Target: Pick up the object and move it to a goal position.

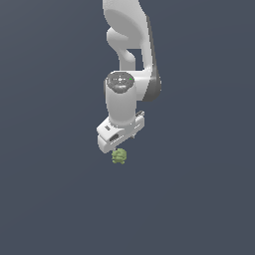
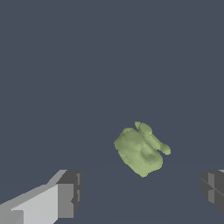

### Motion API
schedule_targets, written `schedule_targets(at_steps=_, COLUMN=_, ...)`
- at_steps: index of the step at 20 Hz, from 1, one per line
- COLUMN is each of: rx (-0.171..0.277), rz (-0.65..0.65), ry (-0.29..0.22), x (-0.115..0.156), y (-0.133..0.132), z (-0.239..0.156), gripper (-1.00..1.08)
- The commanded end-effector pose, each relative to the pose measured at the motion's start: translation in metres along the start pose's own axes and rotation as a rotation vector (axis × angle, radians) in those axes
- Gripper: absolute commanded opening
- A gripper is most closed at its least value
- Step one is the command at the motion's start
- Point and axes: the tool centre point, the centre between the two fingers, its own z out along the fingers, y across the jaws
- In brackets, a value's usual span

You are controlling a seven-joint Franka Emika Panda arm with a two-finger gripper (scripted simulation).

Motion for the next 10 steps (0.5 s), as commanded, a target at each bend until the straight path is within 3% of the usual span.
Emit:
schedule_targets(at_steps=1, rx=-0.001, rz=-0.069, ry=-0.002, x=-0.001, y=0.002, z=0.004, gripper=1.0)
schedule_targets(at_steps=10, rx=-0.001, rz=-0.313, ry=-0.006, x=-0.004, y=0.01, z=0.02, gripper=1.0)
